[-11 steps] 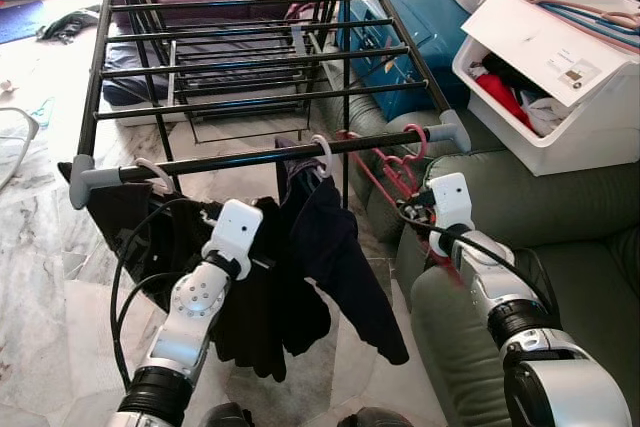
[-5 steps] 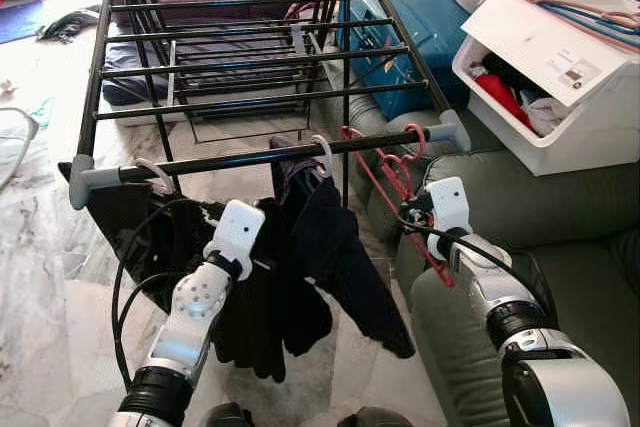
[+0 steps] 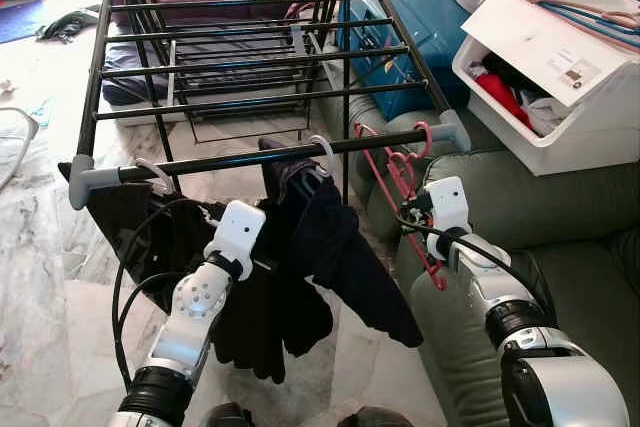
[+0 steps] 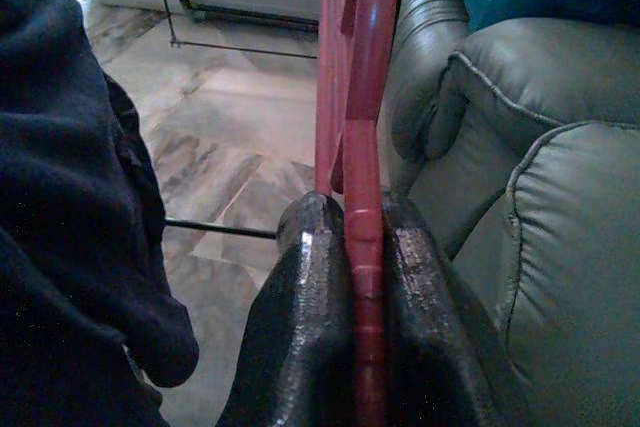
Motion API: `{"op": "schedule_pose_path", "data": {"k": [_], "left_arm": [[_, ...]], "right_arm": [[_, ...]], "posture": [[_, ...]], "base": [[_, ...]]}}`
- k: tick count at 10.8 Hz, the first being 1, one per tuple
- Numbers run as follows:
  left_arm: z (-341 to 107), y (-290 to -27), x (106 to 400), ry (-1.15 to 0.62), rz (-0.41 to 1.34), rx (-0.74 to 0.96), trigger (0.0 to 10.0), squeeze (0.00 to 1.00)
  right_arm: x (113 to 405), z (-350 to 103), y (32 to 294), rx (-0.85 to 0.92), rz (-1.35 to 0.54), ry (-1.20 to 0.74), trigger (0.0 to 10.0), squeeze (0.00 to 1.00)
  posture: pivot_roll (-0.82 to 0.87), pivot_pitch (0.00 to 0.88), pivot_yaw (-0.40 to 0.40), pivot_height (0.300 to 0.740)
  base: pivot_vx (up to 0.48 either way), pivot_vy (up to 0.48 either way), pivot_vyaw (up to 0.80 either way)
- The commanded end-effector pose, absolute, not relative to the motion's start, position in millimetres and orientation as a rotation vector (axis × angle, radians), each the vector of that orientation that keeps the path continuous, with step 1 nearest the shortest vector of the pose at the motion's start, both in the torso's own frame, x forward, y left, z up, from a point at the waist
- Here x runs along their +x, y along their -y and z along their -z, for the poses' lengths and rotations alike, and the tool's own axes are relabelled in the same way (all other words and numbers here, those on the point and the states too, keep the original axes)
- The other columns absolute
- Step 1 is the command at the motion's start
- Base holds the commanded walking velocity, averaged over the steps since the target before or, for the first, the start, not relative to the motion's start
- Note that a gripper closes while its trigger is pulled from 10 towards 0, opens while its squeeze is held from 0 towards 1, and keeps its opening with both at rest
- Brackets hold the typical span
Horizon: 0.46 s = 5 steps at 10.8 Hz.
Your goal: Hang hanger
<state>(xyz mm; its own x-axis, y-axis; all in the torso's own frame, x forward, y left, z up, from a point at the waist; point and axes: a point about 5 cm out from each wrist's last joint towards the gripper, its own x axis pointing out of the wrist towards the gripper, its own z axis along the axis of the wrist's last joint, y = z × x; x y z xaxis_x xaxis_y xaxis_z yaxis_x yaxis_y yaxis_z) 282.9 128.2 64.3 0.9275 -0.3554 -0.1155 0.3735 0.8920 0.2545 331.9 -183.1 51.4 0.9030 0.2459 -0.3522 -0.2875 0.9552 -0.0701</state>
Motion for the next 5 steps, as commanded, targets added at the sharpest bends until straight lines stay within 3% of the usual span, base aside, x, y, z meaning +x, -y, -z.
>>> {"op": "schedule_pose_path", "data": {"k": [1, 5], "left_arm": [[-69.4, -125.6, 285.5, -0.04, 0.386, 0.29, 10.0, 0.0], [-69.7, -125.1, 284.8, -0.032, 0.378, 0.288, 10.0, 0.0]], "right_arm": [[336.7, -57.6, 181.7, -0.13, -0.276, -0.322, 0.0, 0.0], [337.8, -64.6, 180.4, -0.157, -0.274, -0.254, 0.4, 0.0]], "posture": [[-0.07, 0.0, -0.044, 0.74], [-0.07, 0.0, -0.049, 0.74]], "base": [[0.0, 0.0, 0.0], [0.0, 0.0, 0.0]]}}
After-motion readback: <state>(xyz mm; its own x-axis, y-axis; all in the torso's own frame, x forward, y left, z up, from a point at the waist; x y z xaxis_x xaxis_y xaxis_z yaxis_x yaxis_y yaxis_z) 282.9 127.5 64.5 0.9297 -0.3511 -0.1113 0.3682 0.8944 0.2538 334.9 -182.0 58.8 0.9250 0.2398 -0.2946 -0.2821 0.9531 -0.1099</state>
